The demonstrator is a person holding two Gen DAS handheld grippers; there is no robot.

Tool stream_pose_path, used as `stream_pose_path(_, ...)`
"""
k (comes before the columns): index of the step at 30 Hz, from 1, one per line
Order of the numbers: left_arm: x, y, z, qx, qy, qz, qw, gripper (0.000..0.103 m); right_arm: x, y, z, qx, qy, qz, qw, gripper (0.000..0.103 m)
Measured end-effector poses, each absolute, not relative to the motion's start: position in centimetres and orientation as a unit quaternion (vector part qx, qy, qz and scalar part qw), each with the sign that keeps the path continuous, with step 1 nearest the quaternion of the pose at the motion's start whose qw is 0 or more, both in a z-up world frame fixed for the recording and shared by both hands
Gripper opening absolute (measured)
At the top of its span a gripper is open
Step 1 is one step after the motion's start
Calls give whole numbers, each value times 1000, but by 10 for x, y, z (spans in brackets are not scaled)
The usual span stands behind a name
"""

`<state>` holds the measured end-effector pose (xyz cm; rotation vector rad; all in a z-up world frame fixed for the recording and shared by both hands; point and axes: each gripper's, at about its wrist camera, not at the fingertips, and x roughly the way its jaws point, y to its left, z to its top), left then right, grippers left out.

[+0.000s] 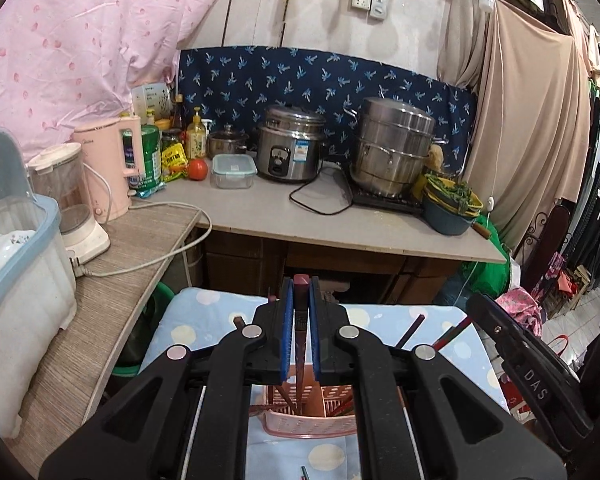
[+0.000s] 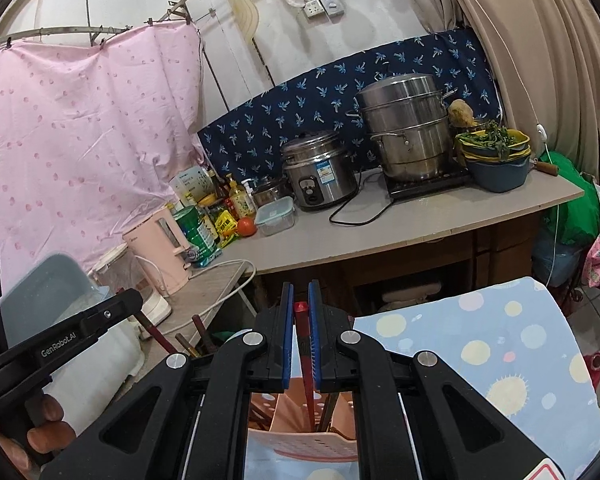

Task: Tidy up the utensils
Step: 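Lower both red chopsticks into the pink holder and open both tools, then move both open tools back to the last red and green chopsticks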

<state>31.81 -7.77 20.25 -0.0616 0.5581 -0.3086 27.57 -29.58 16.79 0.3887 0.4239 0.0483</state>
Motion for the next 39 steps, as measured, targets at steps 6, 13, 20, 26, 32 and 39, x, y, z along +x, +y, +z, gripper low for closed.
stream_pose_path(6,318,-77,195,-29,277,-148,949,7,278,-295,165,191,217,28,957,8)
stream_pose_path(13,313,-75,196,-29,272,-139,952,33,272,-293,168,189,210,29,959,14)
stream_pose_path(20,307,-73,197,-28,272,-135,952,40,262,-289,173,183,207,33,961,17)
stream_pose_path(26,294,-71,200,-26,264,-135,955,44,248,-285,178,177,203,38,962,18)
stream_pose_path(32,279,-71,204,-18,259,-137,956,45,231,-280,179,171,207,44,962,21)
stream_pose_path(39,256,-69,195,-7,264,-135,955,45,205,-272,169,161,221,51,961,21)
